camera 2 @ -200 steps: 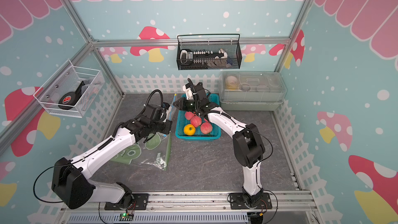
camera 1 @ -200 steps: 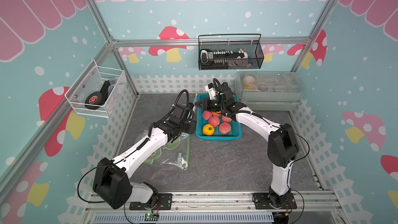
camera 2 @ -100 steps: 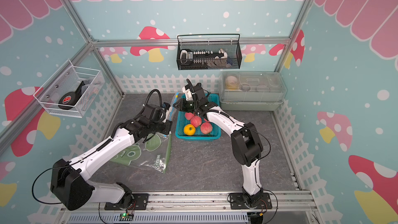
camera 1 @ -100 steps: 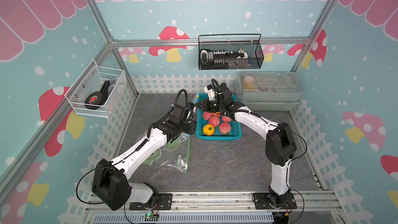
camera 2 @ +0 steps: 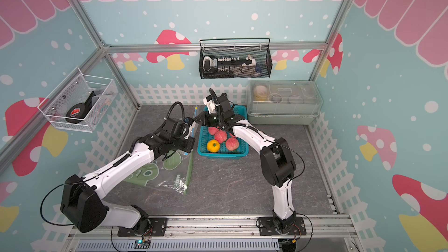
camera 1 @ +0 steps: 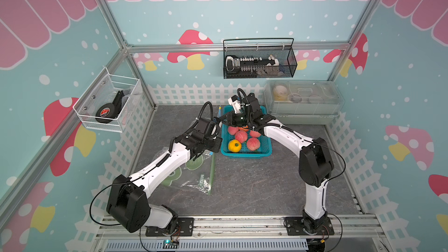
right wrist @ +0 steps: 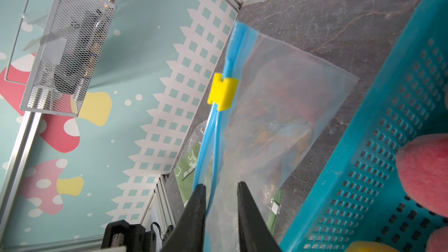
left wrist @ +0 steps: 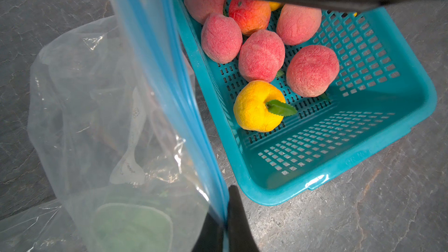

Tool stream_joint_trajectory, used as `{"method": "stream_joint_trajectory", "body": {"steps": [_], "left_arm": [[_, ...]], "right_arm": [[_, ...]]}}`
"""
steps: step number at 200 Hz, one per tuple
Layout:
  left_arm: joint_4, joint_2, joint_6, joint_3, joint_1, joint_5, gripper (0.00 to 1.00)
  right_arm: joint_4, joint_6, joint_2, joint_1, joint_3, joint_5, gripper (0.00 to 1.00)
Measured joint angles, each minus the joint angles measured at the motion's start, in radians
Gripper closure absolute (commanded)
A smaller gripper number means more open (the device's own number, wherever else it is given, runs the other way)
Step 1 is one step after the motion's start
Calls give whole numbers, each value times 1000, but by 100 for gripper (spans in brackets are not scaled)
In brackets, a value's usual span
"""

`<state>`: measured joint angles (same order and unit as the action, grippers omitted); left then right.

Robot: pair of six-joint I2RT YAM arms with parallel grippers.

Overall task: Place the peach in a zip-top bag and seal the zipper
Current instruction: Open the zipper of the food storage bag at the center of the board.

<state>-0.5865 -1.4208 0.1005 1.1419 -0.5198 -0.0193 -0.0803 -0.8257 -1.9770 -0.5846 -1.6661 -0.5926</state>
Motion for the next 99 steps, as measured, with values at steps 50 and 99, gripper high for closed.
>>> {"method": "stream_joint_trajectory", "body": {"steps": [50, 99], "left_arm": [[-3, 5, 0, 3, 0, 1, 100], [12, 58, 40, -1, 20, 20, 52]], "right_arm": [[15, -11, -23, -5, -4, -10, 100], [-10, 1, -23, -7, -10, 30, 100]]}}
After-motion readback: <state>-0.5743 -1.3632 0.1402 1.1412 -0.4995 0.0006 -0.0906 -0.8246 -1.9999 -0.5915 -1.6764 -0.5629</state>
